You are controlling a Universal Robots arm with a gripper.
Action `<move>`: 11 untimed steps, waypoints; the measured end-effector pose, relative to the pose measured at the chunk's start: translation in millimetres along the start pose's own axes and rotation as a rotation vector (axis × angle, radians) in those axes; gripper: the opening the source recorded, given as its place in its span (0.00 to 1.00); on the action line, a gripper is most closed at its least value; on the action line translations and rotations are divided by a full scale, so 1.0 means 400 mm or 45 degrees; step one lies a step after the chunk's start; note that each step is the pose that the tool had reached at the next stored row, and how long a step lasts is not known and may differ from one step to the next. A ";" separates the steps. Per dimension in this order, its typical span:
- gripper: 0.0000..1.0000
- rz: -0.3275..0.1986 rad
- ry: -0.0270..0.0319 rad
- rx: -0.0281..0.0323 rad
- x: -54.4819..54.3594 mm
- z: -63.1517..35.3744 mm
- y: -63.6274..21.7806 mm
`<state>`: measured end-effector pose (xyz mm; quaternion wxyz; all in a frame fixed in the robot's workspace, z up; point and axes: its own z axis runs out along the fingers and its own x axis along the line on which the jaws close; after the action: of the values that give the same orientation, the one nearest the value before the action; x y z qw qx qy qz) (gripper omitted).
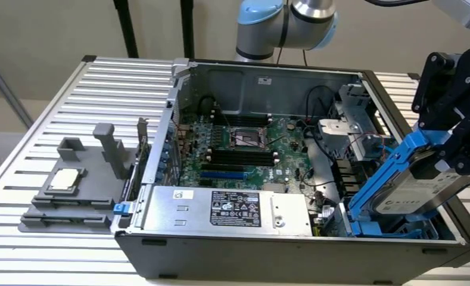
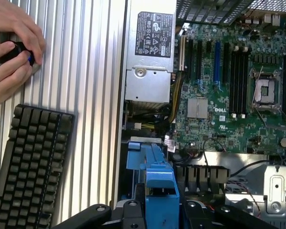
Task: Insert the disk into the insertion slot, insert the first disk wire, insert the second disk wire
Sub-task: 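Insert the disk into the insertion slot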
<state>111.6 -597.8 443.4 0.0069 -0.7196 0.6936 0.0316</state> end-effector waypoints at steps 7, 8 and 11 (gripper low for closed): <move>0.32 -0.006 0.0006 -0.0004 -0.007 0.000 0.000; 0.32 -0.007 0.0006 -0.0005 -0.008 0.000 0.000; 0.32 -0.011 0.0006 -0.0006 -0.009 0.001 0.000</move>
<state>111.5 -594.3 443.3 0.0067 -0.7226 0.6905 0.0315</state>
